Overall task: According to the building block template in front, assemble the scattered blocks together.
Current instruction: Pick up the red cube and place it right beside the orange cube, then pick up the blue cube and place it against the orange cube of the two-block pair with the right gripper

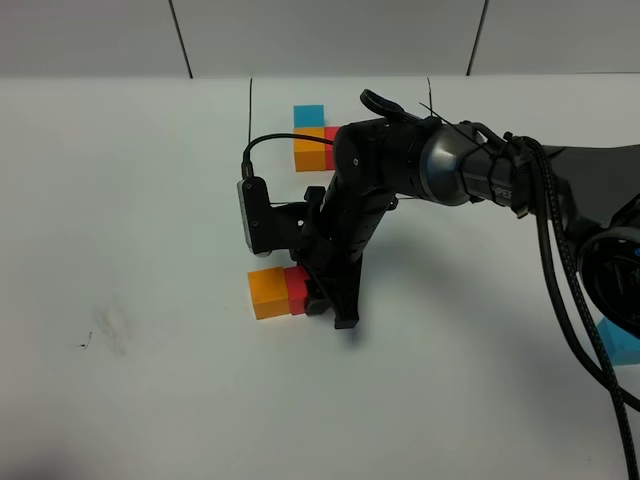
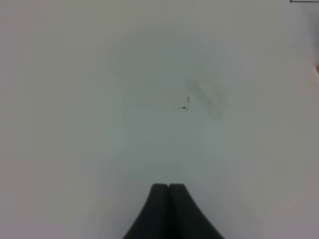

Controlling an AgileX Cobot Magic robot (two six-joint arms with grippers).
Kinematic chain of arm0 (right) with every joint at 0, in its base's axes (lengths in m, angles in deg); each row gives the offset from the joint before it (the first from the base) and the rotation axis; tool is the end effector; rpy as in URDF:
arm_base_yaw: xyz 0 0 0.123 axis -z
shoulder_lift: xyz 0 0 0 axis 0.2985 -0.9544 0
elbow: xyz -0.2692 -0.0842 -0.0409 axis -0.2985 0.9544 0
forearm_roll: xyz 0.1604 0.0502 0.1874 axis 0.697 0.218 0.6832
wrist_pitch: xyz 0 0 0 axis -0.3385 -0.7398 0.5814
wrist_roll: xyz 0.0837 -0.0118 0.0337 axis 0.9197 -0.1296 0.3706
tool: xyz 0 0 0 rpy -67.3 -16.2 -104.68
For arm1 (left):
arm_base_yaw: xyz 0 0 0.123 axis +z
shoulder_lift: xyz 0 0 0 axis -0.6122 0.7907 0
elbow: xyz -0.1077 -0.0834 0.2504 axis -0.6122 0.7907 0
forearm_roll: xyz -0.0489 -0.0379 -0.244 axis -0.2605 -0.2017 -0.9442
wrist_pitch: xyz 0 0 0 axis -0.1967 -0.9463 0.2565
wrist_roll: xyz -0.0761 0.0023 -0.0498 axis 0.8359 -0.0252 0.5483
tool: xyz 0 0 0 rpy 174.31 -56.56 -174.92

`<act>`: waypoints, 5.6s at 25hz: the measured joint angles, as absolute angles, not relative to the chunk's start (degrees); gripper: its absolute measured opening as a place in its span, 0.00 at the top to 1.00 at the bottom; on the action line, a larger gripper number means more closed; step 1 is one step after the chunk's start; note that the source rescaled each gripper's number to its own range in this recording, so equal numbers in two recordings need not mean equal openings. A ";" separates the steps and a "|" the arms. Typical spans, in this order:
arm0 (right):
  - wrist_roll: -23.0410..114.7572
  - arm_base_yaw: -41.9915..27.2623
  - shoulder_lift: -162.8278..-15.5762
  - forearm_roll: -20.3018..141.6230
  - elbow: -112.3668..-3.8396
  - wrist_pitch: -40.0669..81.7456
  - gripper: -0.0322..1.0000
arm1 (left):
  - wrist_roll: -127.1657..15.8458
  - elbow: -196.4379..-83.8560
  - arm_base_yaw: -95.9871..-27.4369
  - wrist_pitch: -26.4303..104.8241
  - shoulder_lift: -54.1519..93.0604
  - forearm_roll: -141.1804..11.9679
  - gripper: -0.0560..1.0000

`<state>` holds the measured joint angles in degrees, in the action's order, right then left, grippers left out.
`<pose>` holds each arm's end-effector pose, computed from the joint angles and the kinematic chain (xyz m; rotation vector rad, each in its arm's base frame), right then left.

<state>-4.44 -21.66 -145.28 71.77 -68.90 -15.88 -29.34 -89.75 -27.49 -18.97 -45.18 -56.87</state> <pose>0.3356 0.2995 0.1116 -2.2047 1.8437 0.2790 0.0170 -0.0052 0.2778 -0.0508 2.2002 0.0516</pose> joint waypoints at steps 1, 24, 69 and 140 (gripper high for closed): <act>-4.44 -21.66 -145.28 71.77 -68.90 -15.88 0.52 | -29.34 -89.75 -27.49 -18.97 -45.18 -56.87 0.95; 0.62 -21.71 -145.69 70.51 -68.90 -15.19 0.21 | -29.34 -89.75 -27.49 -18.97 -45.18 -56.87 0.95; 30.90 -10.15 -121.02 49.20 -63.46 -37.80 0.33 | -29.29 -89.75 -27.49 -18.99 -45.18 -56.87 0.95; 87.92 8.20 -101.27 31.44 -9.59 8.12 0.19 | -29.29 -89.75 -27.49 -19.04 -45.18 -56.87 0.95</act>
<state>87.92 8.20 -101.27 31.44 -9.59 8.12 -29.29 -89.75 -27.49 -19.04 -45.18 -56.87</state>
